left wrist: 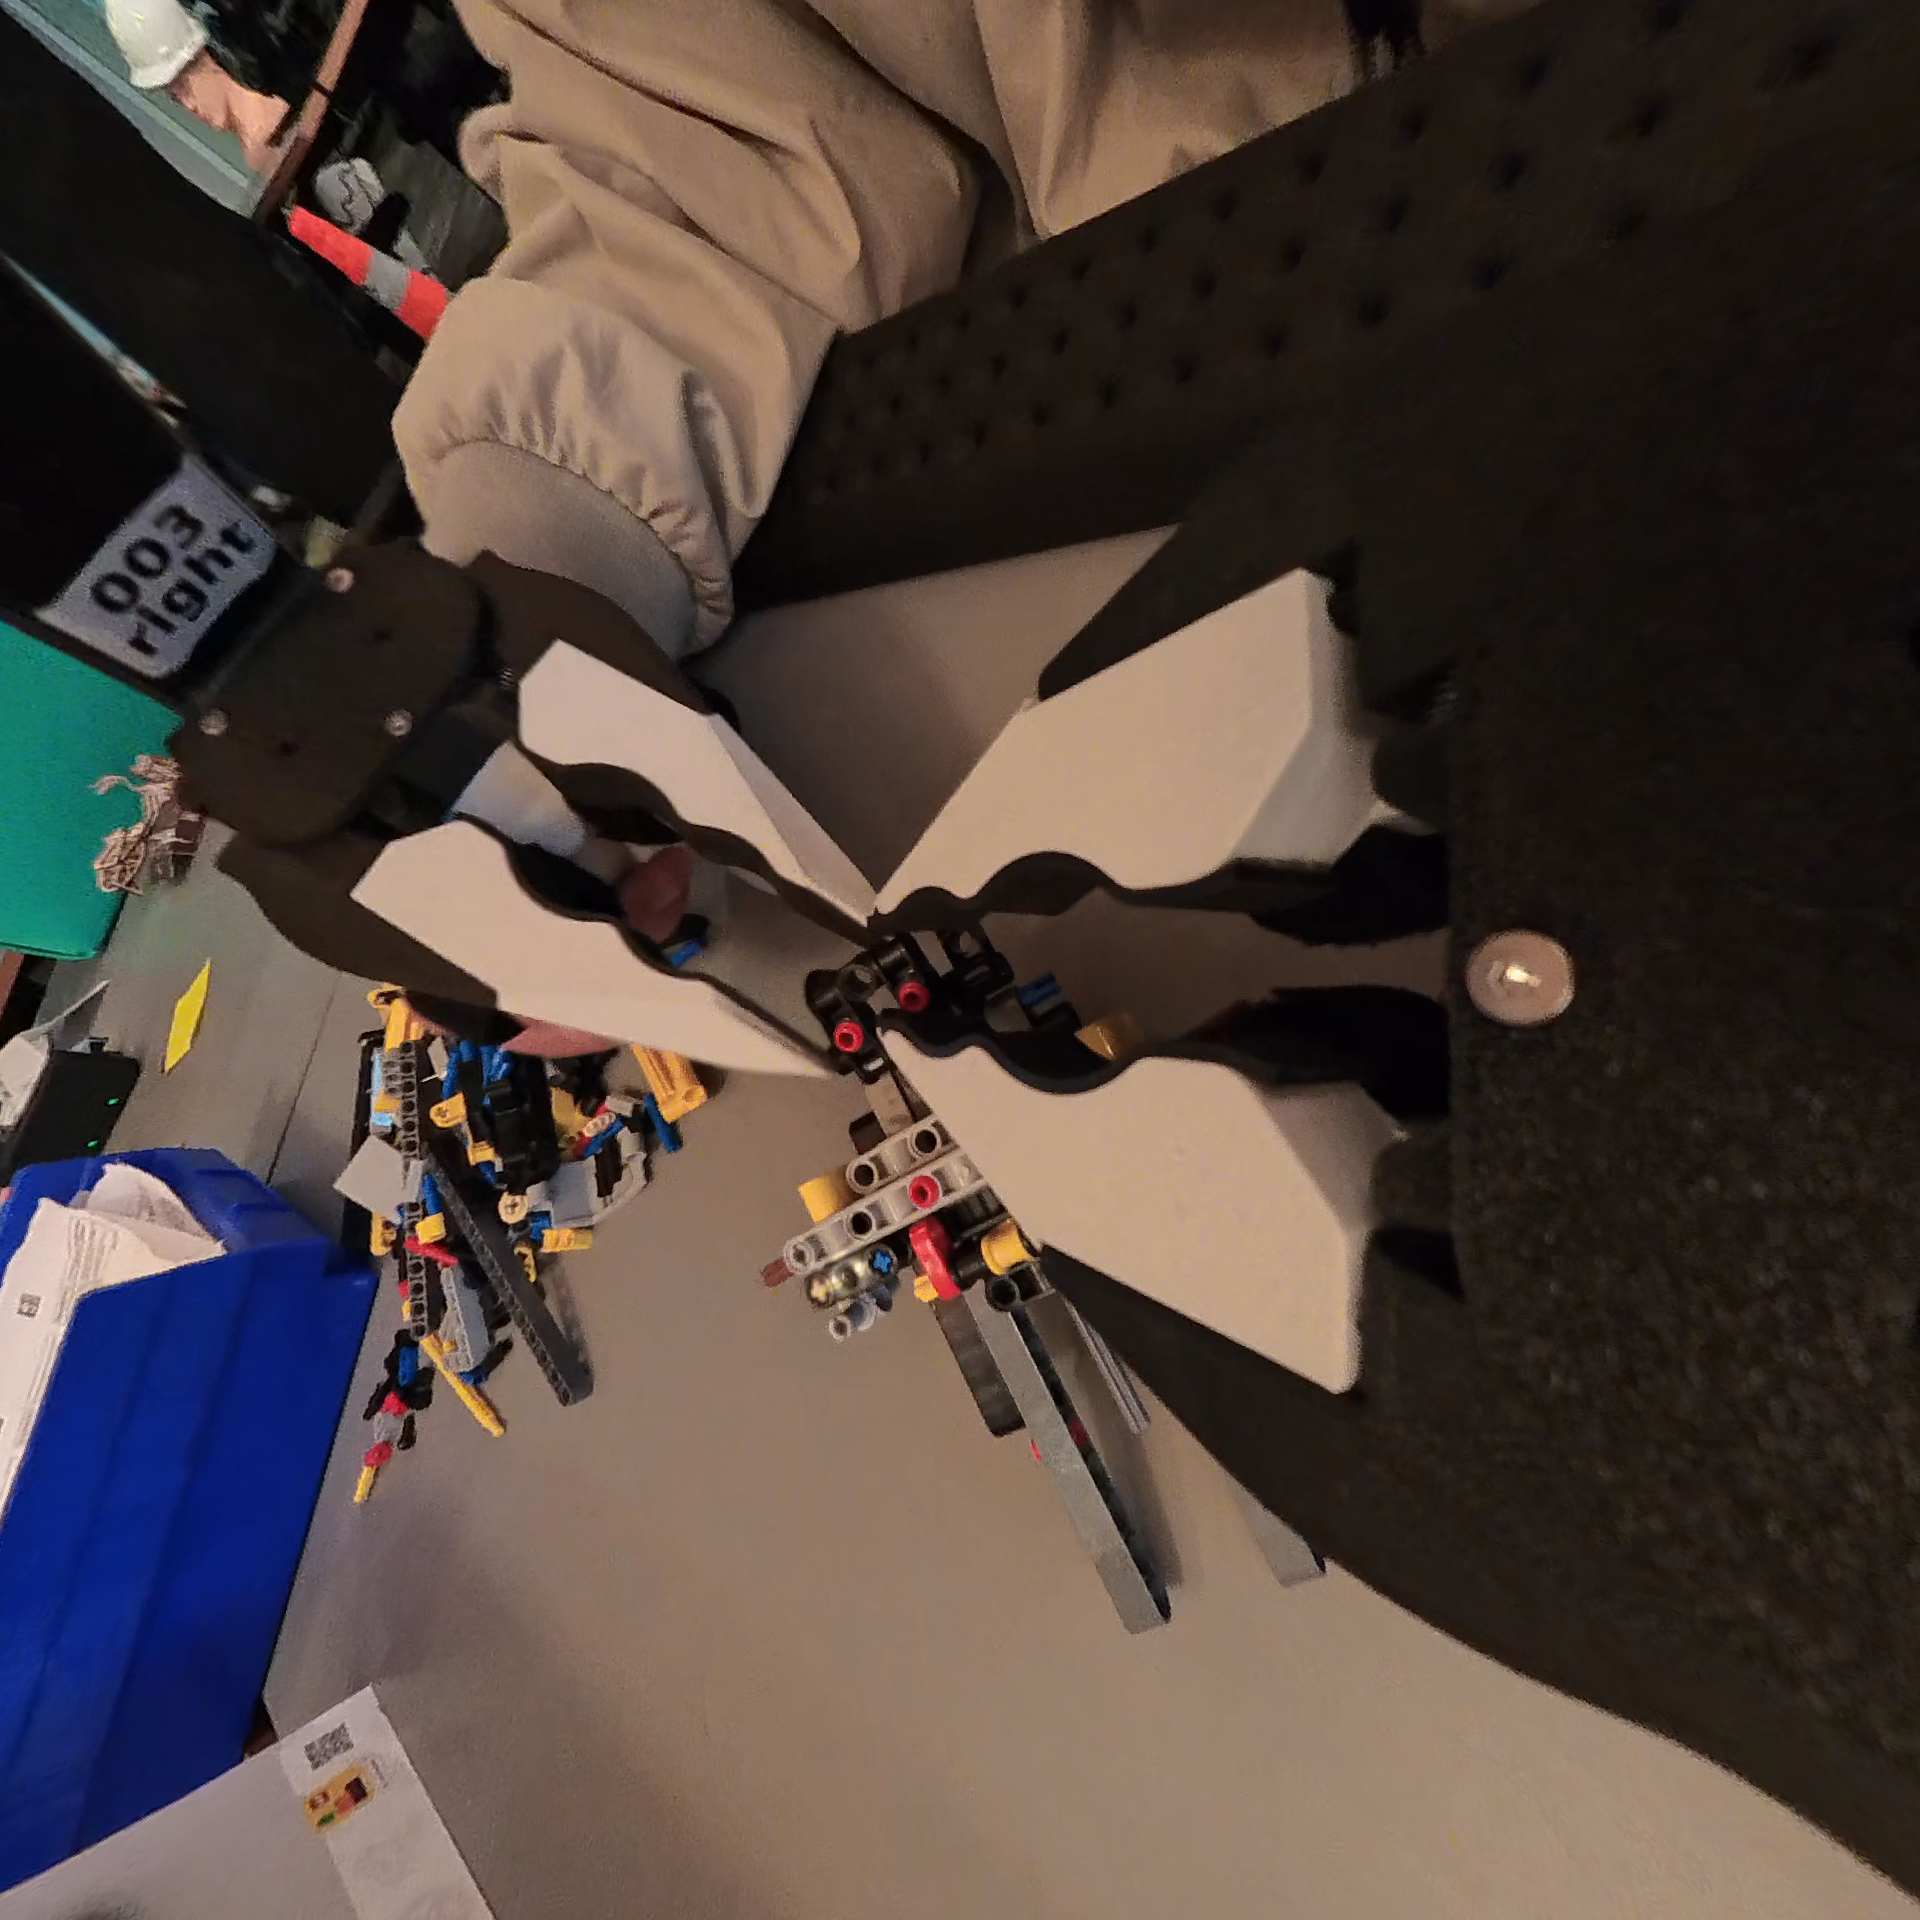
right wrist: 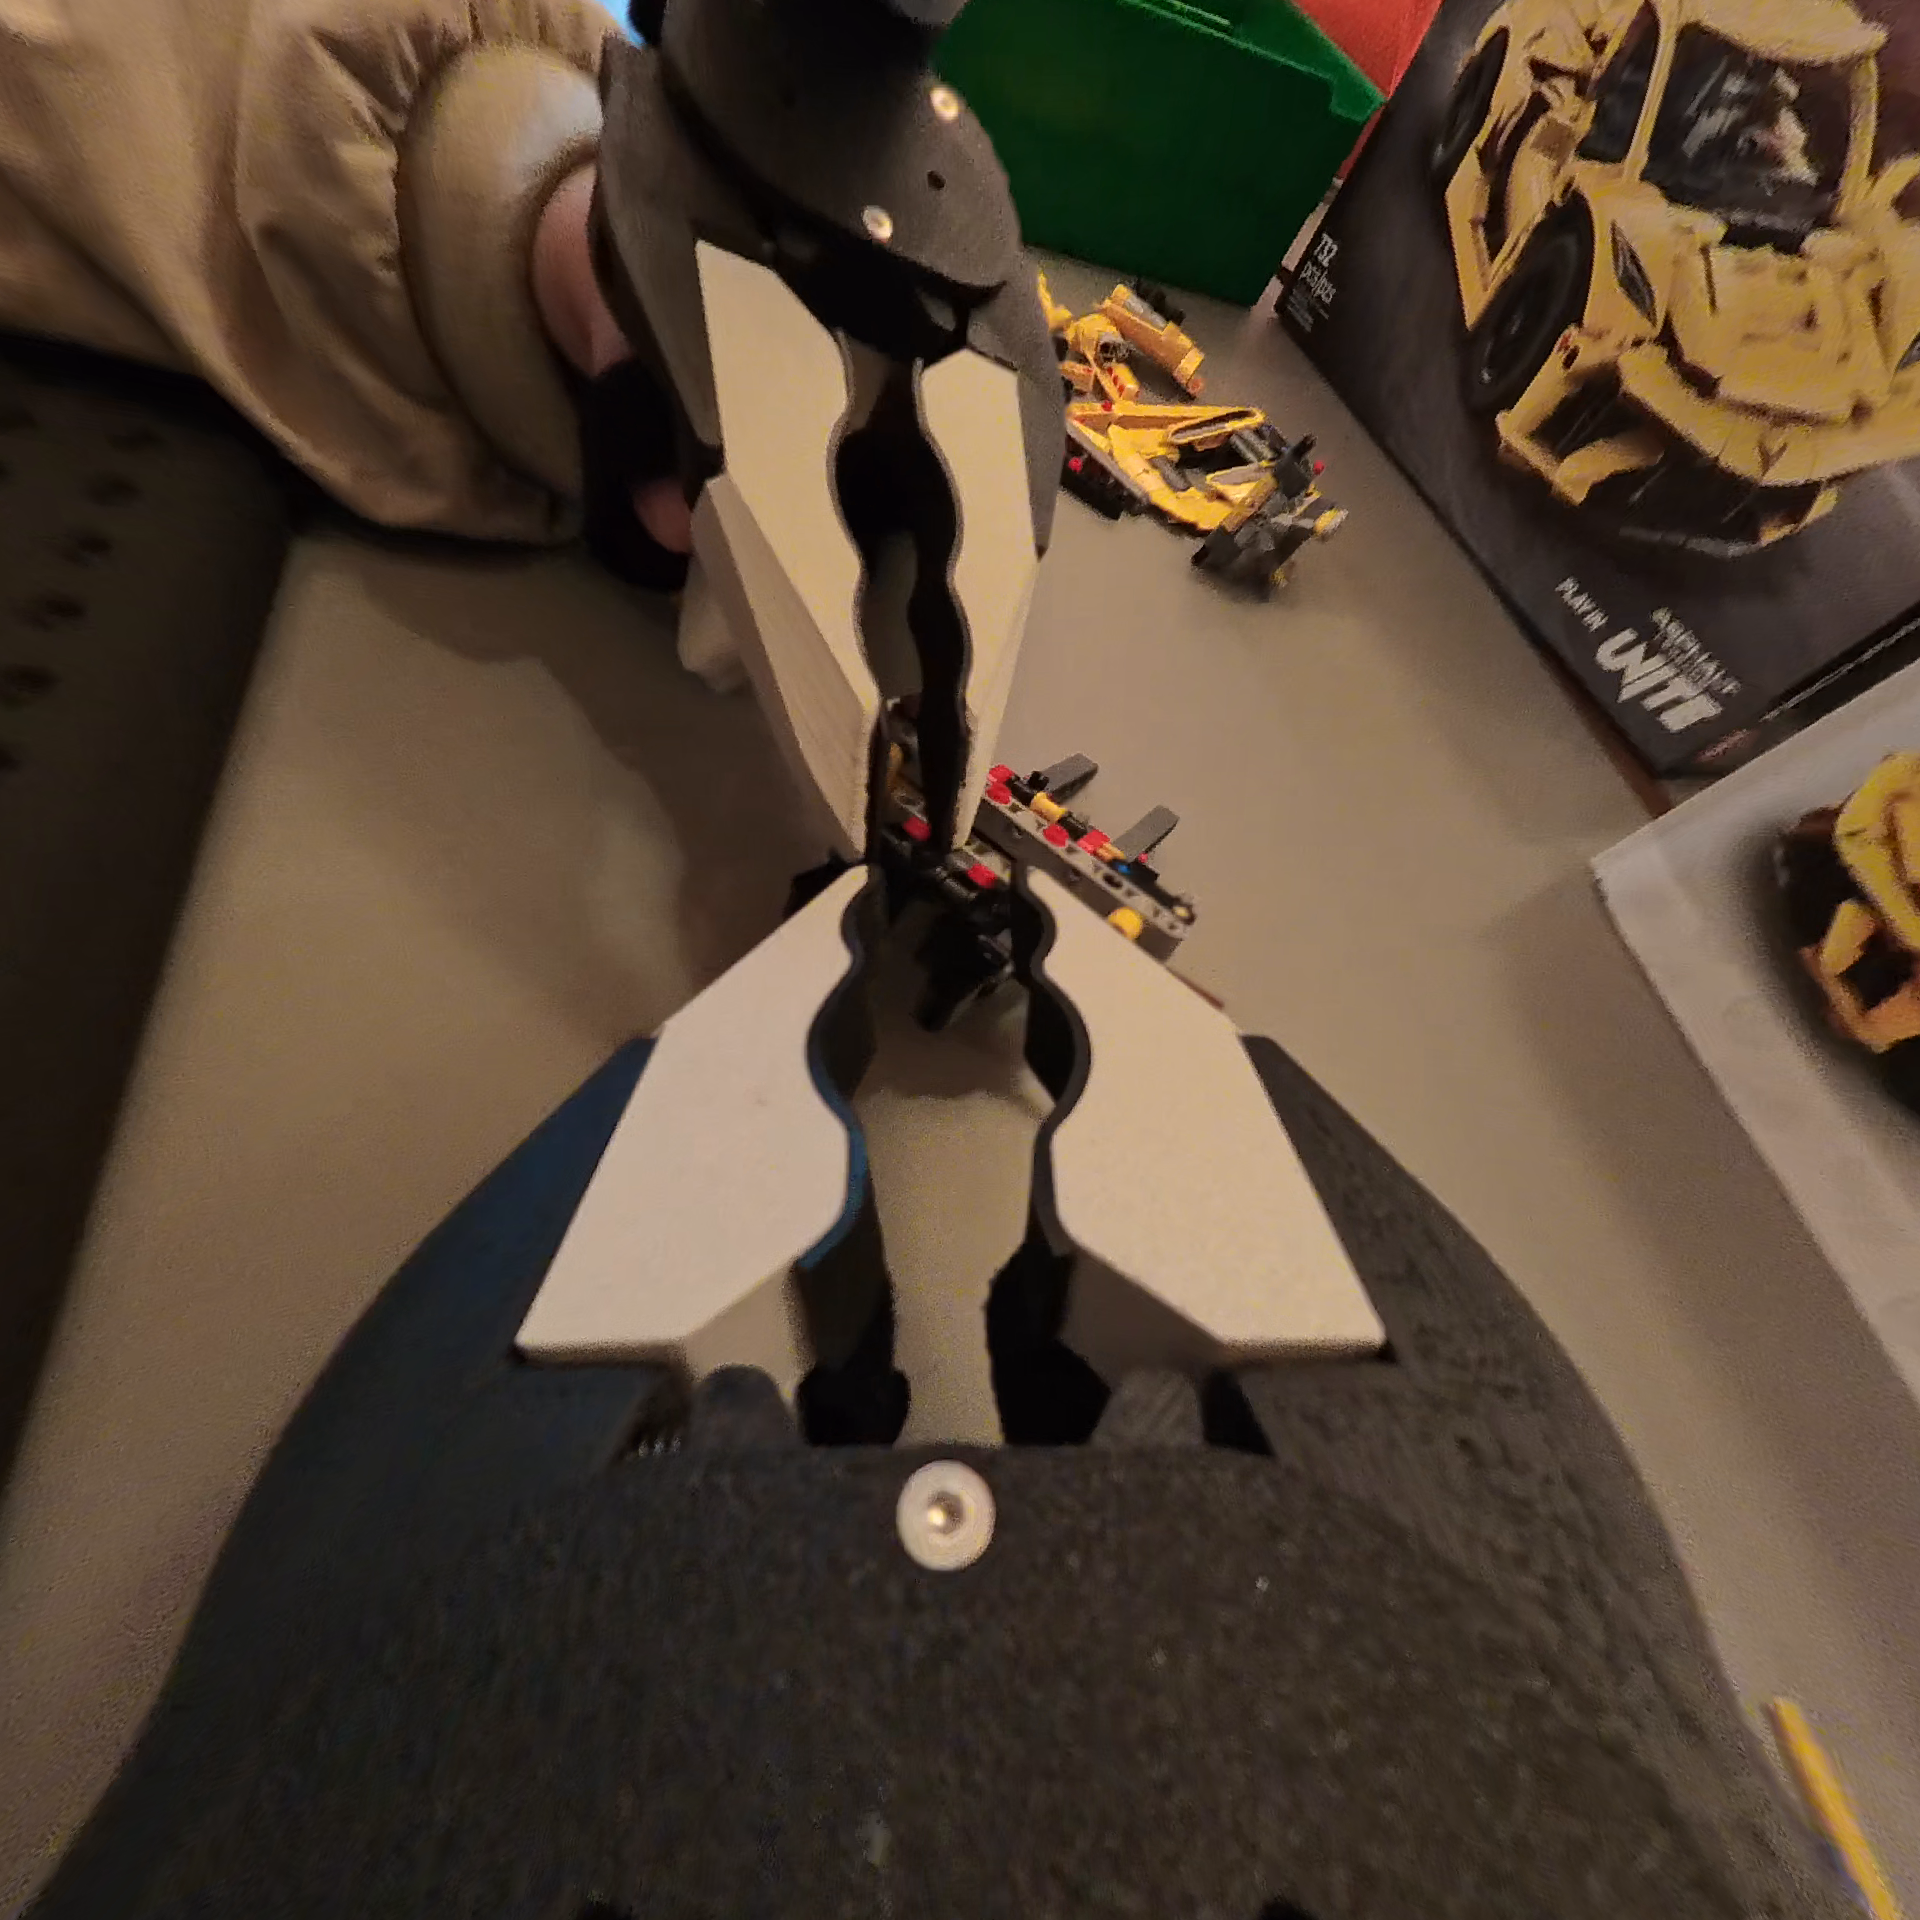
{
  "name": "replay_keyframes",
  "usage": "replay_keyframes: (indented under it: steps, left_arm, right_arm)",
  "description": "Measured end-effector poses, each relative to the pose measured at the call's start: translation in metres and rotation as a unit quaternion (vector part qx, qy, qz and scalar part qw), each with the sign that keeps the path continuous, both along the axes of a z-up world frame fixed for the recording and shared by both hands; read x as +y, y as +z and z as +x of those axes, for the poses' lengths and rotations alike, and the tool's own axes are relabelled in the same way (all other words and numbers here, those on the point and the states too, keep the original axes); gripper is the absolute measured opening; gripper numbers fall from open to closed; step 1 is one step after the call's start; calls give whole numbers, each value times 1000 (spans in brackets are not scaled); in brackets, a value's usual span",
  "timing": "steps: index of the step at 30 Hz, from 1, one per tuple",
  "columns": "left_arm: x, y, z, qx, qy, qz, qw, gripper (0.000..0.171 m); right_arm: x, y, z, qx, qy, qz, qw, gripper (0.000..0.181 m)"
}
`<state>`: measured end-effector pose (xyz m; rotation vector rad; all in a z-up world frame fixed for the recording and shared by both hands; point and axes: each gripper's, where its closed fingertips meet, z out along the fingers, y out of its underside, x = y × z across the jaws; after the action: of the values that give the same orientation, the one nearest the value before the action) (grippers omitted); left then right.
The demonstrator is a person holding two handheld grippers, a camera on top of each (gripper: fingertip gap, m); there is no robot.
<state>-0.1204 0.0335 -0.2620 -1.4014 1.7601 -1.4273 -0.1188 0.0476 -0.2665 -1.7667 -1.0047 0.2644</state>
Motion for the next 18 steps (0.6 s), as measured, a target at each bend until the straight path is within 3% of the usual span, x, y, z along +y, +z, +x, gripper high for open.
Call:
replay_keyframes:
  steps: [4, 8, 13, 18]
  left_arm:
    - [-6, -6, -6, 17, -33, -2, 999, 15]
    - [-5, -8, -8, 10, -34, 39, 999, 15]
    - [-6, 2, -14, -26, -40, 110, 993, 19]
    - [9, 4, -10, -36, 18, 170, 985, 27]
  right_arm:
    - [-5, -9, -6, -58, 25, 32, 997, 17]
    - [-4, -14, -6, -91, 12, -3, 996, 16]
    - [-6, -10, -10, 14, -1, -136, 991, 17]
    - [-4, -9, -11, 74, 0, -223, 972, 17]
